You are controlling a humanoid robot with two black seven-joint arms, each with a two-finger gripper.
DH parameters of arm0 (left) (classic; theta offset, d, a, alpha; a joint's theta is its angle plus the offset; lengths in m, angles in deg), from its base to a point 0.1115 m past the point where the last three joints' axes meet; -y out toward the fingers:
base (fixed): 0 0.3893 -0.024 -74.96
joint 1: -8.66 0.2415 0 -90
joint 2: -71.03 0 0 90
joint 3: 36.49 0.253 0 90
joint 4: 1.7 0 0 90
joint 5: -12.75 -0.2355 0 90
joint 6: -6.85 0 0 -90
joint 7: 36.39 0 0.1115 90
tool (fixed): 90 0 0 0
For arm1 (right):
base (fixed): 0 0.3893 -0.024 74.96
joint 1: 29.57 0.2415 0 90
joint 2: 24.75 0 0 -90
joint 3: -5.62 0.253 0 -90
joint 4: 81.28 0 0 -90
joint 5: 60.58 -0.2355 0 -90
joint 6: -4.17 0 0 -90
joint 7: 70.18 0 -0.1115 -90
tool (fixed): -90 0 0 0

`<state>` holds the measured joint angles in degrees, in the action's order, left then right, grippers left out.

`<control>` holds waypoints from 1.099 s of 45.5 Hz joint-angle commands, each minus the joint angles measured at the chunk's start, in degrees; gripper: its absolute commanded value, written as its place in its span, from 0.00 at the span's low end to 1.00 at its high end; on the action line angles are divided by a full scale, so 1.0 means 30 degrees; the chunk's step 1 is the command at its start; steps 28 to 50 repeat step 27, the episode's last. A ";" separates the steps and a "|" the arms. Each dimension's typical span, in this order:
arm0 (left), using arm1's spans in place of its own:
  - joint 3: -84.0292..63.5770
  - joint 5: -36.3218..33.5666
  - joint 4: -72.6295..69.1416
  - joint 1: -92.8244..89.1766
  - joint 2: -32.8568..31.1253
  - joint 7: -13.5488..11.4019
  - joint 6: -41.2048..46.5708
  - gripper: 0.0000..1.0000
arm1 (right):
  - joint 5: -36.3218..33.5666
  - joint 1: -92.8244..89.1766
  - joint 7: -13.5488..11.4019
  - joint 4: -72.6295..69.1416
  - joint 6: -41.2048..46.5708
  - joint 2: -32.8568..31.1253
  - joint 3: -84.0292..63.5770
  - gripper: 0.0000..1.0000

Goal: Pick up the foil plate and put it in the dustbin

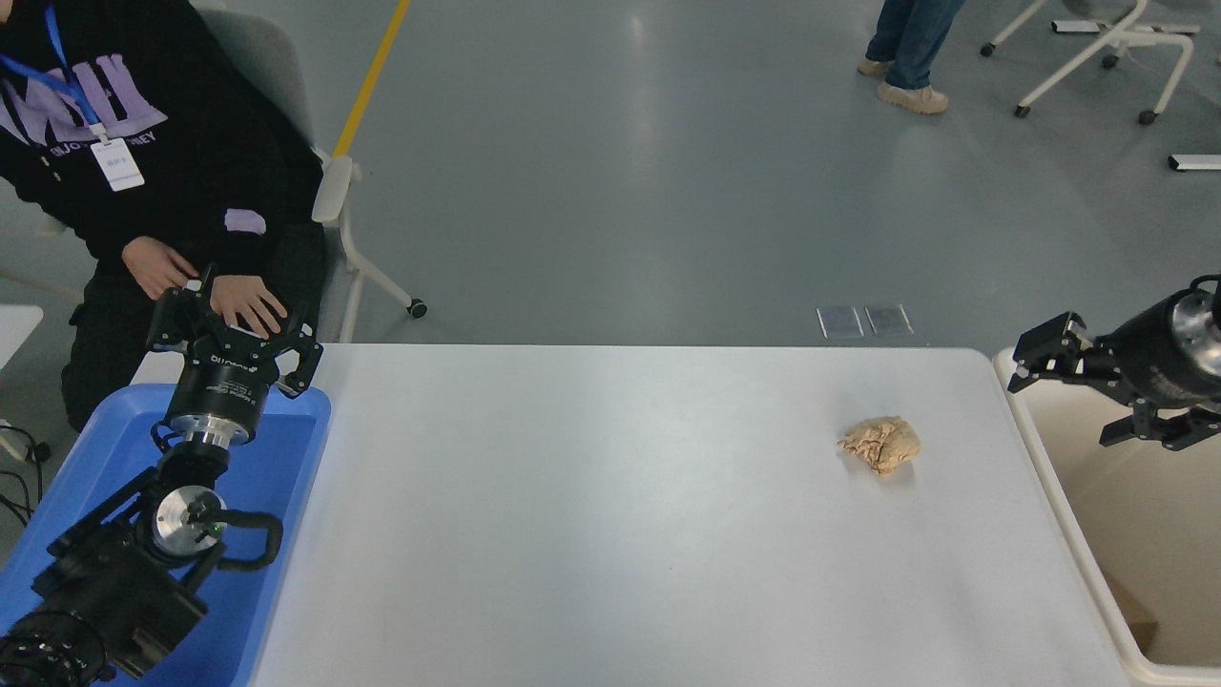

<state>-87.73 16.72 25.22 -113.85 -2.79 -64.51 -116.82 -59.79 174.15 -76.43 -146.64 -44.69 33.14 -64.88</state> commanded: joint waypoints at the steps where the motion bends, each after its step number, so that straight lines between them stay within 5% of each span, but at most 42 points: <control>1: 0.0000 -0.0004 -0.0011 -0.0002 -0.0001 0.0000 0.0060 0.99 | 0.0207 0.4250 0.0005 -0.1765 0.1287 0.2672 -0.1400 1.00; 16: 0.0000 -0.0004 0.0018 -0.0001 -0.0001 0.0000 0.0060 0.99 | -0.0174 0.5453 0.0122 -0.2792 0.1287 0.7801 -0.1373 1.00; 50: 0.0000 -0.0004 0.0018 -0.0002 -0.0001 0.0000 0.0031 0.99 | -0.0232 0.6273 0.0122 -0.2792 0.1287 0.8008 -0.0786 1.00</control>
